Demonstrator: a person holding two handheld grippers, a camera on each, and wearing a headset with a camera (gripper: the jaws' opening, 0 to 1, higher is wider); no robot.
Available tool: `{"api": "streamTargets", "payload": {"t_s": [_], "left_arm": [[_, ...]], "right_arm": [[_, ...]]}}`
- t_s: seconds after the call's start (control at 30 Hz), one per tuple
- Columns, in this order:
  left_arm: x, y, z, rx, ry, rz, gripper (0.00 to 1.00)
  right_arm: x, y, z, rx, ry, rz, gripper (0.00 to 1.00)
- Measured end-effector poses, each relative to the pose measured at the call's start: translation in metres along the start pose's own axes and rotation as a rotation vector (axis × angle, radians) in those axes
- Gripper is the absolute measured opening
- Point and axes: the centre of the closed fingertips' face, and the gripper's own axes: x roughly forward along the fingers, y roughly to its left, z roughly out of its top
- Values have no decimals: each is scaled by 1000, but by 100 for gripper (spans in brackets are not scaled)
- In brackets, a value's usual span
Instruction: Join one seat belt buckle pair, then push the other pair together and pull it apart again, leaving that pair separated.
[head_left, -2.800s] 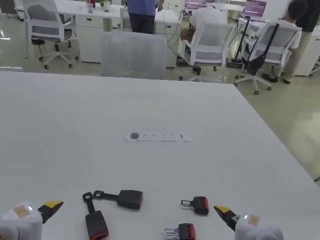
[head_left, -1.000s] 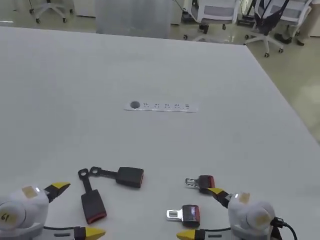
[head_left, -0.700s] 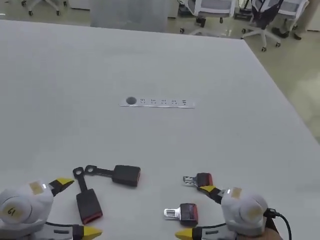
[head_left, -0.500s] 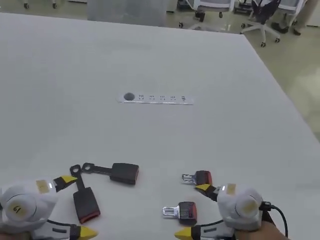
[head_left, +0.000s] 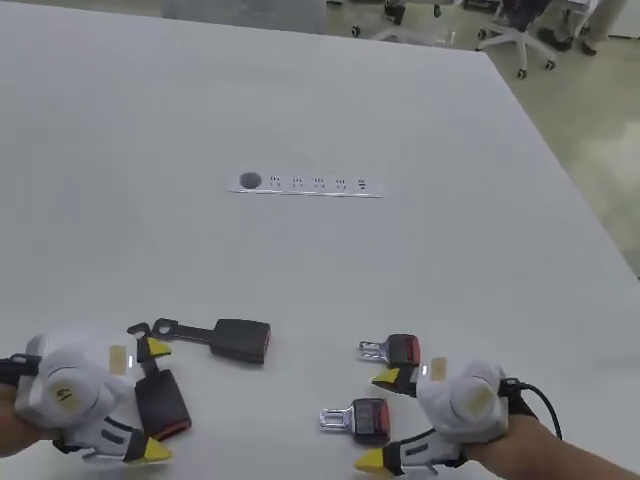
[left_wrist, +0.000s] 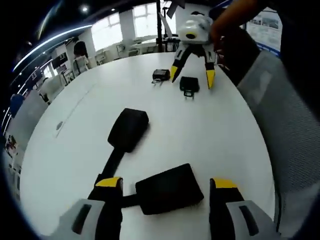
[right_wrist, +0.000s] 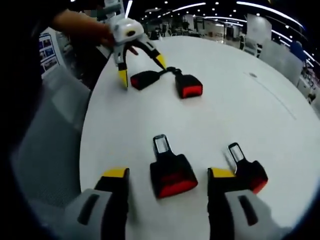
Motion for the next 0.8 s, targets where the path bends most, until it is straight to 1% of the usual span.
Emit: {"api": "streamTargets", "payload": {"t_s": [0.13,0.3,0.33,0.37,0.4,0.5,0.8], "left_arm": [[5,0,-2,40,19,-30,70],[10,-4,-8,72,43,-64,68],[11,-5,-9,78,46,-71,68],[11,-6,-8,78,48,-77,68],[11,-6,-7,72,37,-80,67],[13,-5,-7,67,37,-87,68],[14,-9,-5,105,44,-134,66]], "right_arm": [[1,1,-3,-11,14,15,63],[2,1,-8,-19,33,32,62],[2,1,-7,-28,29,33,61],[3,-1,-7,-23,29,34,61],[2,0,-6,-18,27,37,61],[2,-1,-6,-24,26,40,60],[2,-2,-5,-32,23,59,58]]}}
